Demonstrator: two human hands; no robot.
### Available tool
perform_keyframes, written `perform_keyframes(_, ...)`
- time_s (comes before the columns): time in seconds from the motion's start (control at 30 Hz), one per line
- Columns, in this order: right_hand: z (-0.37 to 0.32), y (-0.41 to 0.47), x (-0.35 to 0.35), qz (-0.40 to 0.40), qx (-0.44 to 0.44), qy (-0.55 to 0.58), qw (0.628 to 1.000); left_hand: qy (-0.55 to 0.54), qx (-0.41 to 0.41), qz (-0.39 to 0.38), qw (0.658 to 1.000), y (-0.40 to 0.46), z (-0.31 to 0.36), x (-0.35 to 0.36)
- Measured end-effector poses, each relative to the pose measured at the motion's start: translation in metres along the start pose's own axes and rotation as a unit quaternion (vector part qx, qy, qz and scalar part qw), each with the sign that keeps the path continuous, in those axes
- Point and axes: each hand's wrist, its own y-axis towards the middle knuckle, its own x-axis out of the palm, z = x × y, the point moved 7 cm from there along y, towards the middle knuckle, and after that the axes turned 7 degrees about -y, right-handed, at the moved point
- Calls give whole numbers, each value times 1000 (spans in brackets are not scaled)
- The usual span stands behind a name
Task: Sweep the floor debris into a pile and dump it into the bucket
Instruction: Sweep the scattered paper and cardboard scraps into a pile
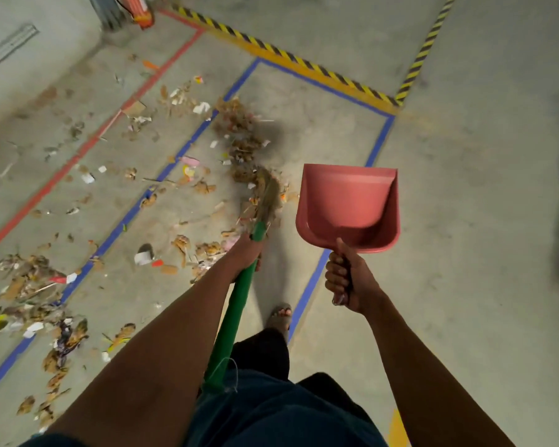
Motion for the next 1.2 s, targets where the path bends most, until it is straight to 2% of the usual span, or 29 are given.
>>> perform_keyframes(0.27, -174, 111, -31, -39, 15, 14, 999, 193, 9, 60, 979, 119, 136, 32)
perform_keyframes(0.37, -237, 161, -46, -56, 20, -2, 998, 274, 22, 50, 960, 169, 186, 48)
perform_keyframes(0.47, -303, 215, -61, -69, 31, -20, 997, 290, 19, 41, 956, 219, 229, 65)
perform_keyframes(0.57, -374, 269, -77, -94, 56, -58, 992, 281, -4, 60, 958, 261, 271, 84)
perform_keyframes(0.77, -516, 356, -94, -138, 89, -118, 979, 191, -28, 114, 974, 329, 359, 113)
perform_keyframes(0.97, -616, 444, -80, -175, 109, -143, 968, 154, -42, 153, 975, 407, 440, 119)
perform_keyframes(1.2, -720, 574, -43, -205, 140, -159, 956, 61, -56, 221, 972, 541, 516, 99)
